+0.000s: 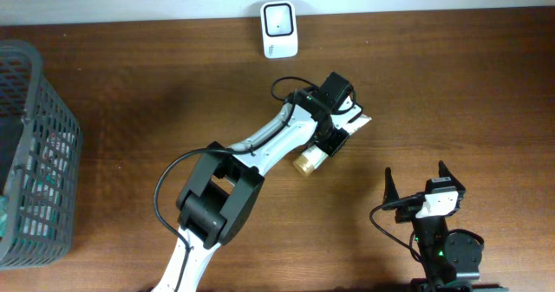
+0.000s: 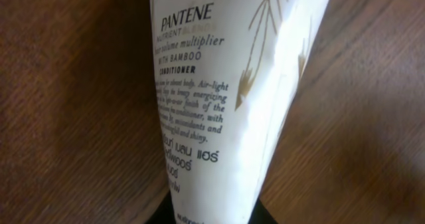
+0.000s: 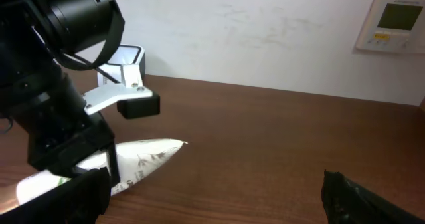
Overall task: Scan the item barcode
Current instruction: 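Lift the tube with the left gripper and place it on the table centre, then move the left gripper back into the basket and grasp the mint-green packet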
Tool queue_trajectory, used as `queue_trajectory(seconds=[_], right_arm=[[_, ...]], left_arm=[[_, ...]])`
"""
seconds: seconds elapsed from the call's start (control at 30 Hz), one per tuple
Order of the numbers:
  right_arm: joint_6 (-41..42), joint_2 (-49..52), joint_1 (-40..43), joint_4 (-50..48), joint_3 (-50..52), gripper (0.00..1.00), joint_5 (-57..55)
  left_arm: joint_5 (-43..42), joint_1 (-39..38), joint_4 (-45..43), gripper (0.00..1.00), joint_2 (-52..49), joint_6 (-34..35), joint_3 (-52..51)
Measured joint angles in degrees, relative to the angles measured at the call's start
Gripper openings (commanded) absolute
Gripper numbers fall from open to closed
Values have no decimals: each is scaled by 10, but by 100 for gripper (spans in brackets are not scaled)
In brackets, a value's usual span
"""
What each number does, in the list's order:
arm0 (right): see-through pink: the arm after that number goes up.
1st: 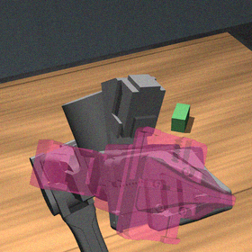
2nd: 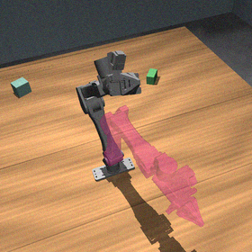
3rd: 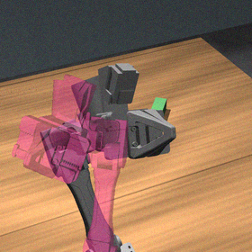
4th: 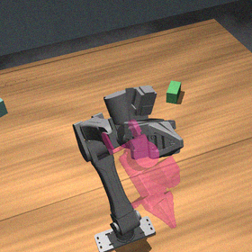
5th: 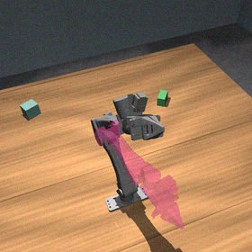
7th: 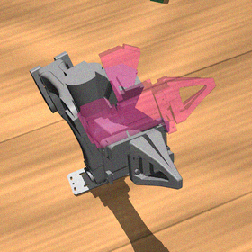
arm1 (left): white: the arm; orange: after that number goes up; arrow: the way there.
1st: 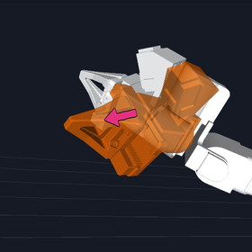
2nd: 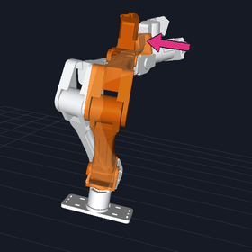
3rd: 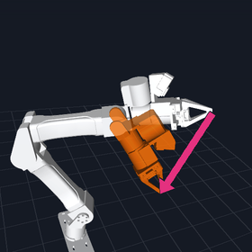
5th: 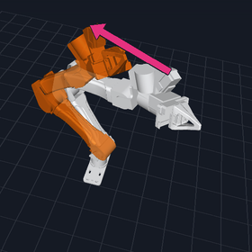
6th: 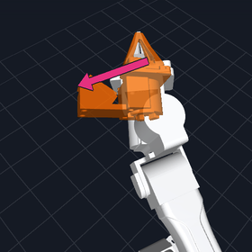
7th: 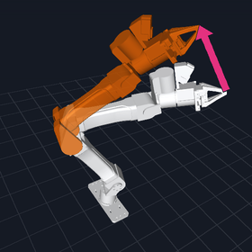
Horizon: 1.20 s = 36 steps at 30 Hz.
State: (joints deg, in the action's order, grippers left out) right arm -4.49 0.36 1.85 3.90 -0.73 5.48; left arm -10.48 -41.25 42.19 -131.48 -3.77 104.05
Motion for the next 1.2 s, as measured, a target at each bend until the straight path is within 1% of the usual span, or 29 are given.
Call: queue_trajectory(seconds=[0.03,0.07,0.1,0.23,0.3,0.4,0.5,0.57,0.6,0.63,0.7,0.77,0.83,0.9,0.97,1.07,1.17,1.2], right_arm=[[0,0,0,0,0,98,0],[0,0,0,0,0,98,0],[0,0,0,0,0,98,0],[0,0,0,0,0,98,0],[0,0,0,0,0,98,0],[0,0,0,0,0,98,0],[0,0,0,0,0,98,0],[0,0,0,0,0,98,0],[0,0,0,0,0,98,0],[0,0,0,0,0,98,0],[0,0,0,0,0,98,0],[0,0,0,0,0,98,0],[0,0,0,0,0,98,0],[0,0,0,0,0,98,0],[0,0,0,0,0,98,0],[0,0,0,0,0,98,0],[0,0,0,0,0,98,0],[0,0,0,0,0,98,0]], left_arm=[[0,0,-5,61,0,0,0],[0,0,-14,87,0,4,0],[0,0,-24,99,0,11,1],[-3,0,-24,99,0,17,1],[-6,0,-9,99,0,17,4],[-9,4,49,99,0,17,36],[-11,19,130,99,-1,17,136],[-11,36,164,99,-1,17,208],[-11,48,193,99,-1,17,260],[-11,65,222,99,-1,17,319],[-9,91,253,99,1,16,393],[1,135,307,99,1,17,504],[14,173,344,99,5,17,580],[42,216,394,99,5,19,664],[77,259,429,99,8,34,725],[152,346,474,99,42,77,747],[200,436,506,100,63,121,748],[211,467,518,97,67,135,748]])
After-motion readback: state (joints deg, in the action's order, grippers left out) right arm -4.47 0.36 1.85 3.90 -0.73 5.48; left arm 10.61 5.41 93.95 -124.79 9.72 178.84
